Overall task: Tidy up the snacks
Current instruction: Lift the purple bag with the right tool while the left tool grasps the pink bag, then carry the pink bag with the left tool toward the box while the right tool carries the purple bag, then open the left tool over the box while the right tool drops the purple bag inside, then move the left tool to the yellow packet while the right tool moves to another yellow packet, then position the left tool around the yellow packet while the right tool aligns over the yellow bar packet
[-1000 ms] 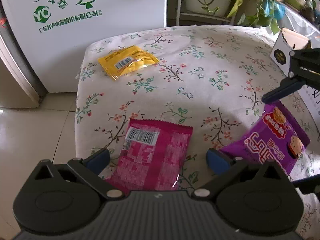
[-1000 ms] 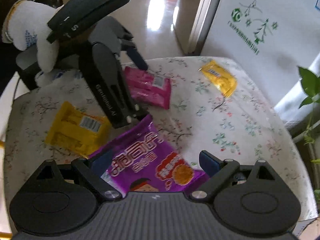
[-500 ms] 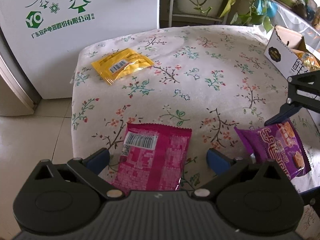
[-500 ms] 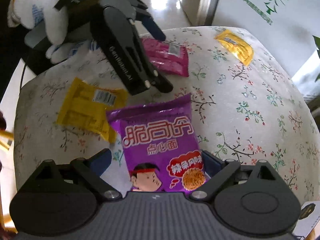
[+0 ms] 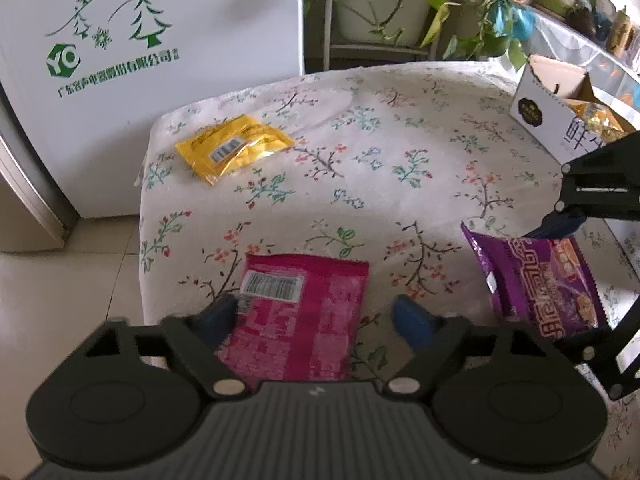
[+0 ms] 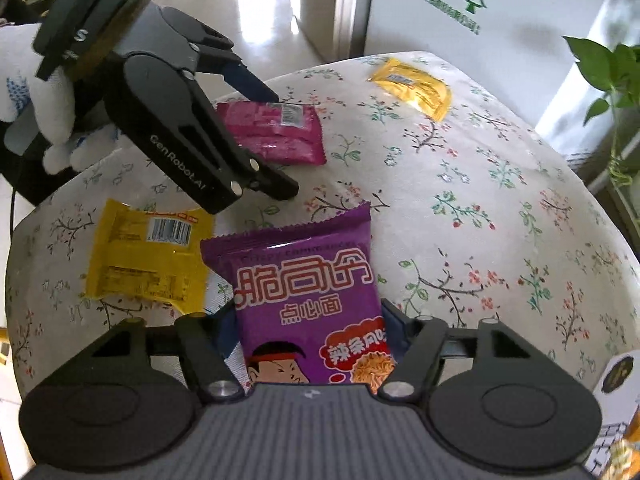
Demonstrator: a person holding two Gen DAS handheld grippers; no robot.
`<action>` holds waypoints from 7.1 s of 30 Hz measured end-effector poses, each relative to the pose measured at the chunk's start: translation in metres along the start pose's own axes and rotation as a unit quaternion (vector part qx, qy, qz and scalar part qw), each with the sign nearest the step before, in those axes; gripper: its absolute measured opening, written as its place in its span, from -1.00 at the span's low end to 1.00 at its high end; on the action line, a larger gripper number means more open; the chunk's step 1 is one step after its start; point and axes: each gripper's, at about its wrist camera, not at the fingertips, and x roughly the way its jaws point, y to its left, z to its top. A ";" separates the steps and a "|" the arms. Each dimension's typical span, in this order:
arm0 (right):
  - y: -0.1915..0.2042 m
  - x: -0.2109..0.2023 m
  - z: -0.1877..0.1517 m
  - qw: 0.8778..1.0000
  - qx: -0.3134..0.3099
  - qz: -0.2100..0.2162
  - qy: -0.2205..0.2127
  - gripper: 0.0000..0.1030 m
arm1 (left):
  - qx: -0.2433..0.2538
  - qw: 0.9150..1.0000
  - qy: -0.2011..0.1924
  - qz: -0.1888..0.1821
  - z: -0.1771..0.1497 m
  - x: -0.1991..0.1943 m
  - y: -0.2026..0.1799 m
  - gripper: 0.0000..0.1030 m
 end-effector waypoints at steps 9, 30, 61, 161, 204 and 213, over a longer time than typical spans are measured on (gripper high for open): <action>0.000 -0.026 -0.001 0.994 0.094 -0.045 -0.038 0.44 | -0.020 0.999 -0.020 0.019 0.000 -0.015 -0.001 -0.02; 0.000 -0.078 -0.017 0.957 0.250 -0.108 -0.103 0.44 | -0.124 0.987 -0.098 0.036 -0.022 -0.072 -0.030 -0.03; -0.050 -0.174 -0.043 0.910 0.295 -0.217 -0.194 0.45 | -0.106 0.981 -0.162 -0.028 0.033 -0.106 -0.124 -0.03; -0.011 -0.101 0.004 0.967 0.166 -0.145 -0.126 0.83 | -0.217 0.974 -0.060 0.035 0.038 -0.061 0.005 0.70; 0.076 0.011 0.024 0.995 0.087 -0.033 -0.038 0.66 | 0.033 0.997 -0.057 0.039 0.102 0.055 0.043 0.70; 0.022 0.001 0.010 0.959 0.264 -0.097 -0.023 0.67 | 0.080 0.995 -0.045 0.038 0.107 0.078 0.041 0.70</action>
